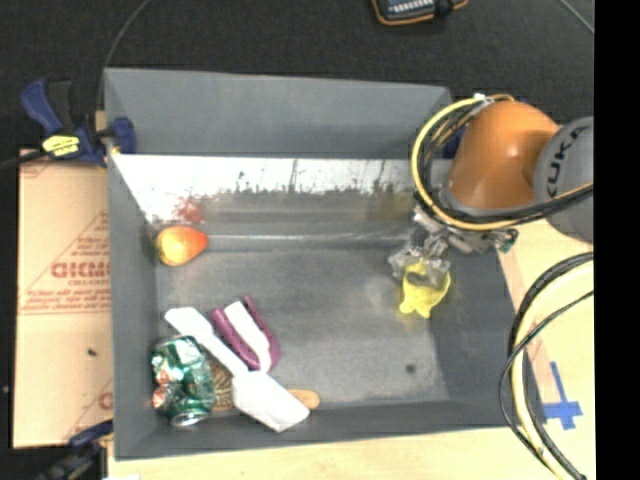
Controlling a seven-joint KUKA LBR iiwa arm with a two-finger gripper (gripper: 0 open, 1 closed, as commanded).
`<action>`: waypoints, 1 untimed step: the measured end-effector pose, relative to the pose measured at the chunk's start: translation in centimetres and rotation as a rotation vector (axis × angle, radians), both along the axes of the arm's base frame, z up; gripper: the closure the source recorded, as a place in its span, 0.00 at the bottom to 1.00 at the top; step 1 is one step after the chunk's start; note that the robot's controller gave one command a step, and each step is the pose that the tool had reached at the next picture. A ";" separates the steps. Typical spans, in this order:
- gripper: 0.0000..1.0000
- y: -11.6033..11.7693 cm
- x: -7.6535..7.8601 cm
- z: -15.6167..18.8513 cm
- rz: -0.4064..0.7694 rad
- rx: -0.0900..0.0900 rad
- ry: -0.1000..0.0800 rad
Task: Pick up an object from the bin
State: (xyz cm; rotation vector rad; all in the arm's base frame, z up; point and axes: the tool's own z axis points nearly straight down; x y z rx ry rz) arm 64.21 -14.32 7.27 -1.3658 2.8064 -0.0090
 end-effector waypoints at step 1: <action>1.00 0.0 0.0 1.0 -0.002 0.001 -0.003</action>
Offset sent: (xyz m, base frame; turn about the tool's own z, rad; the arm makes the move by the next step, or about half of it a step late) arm 0.0002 0.0003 0.0580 0.0010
